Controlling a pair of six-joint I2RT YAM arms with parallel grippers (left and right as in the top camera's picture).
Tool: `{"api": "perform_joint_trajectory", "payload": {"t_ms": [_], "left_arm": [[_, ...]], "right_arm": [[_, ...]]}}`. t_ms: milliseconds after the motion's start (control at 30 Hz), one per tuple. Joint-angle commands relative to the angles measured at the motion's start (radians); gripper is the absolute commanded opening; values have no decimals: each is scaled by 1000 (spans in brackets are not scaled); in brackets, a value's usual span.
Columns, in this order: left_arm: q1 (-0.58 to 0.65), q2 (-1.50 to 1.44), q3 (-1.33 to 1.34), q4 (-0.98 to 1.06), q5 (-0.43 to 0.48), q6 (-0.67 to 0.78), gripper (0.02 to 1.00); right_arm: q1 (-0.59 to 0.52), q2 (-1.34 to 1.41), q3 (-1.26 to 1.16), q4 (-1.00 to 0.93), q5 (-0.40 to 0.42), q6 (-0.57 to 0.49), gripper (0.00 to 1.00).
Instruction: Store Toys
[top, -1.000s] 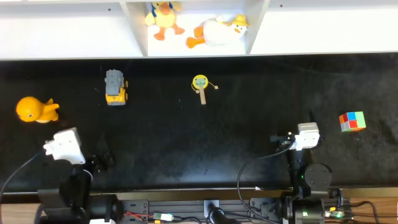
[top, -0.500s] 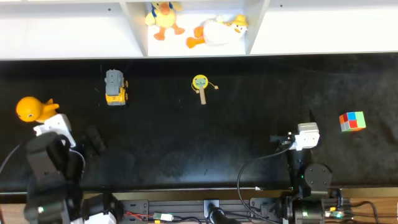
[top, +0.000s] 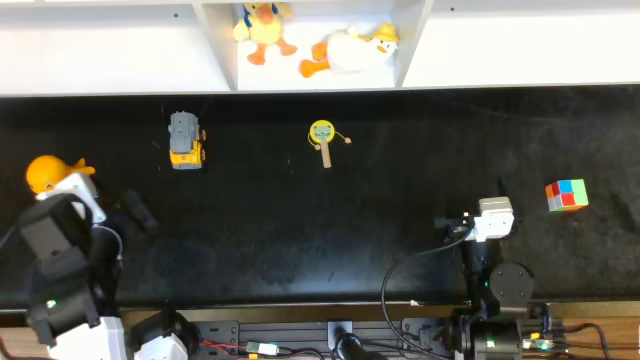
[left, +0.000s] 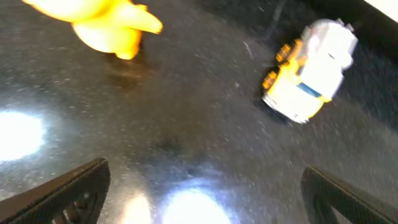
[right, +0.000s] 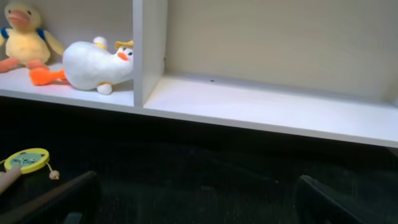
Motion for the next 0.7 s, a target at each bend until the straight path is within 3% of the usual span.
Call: {"api": "perform_joint_trajectory", "payload": {"t_ms": [33,233,700], "left_arm": [[117,-1,27,22,73,-14,998],[231,22,27,51,174,18,998],[303,174,27,97,222,62,998]], "right_arm": [[-6,-8,-5,8,-3,1,996],[-6,-8,-5,8,-3,1,993],[-6,-8,-5,8,-3,1,996]]}}
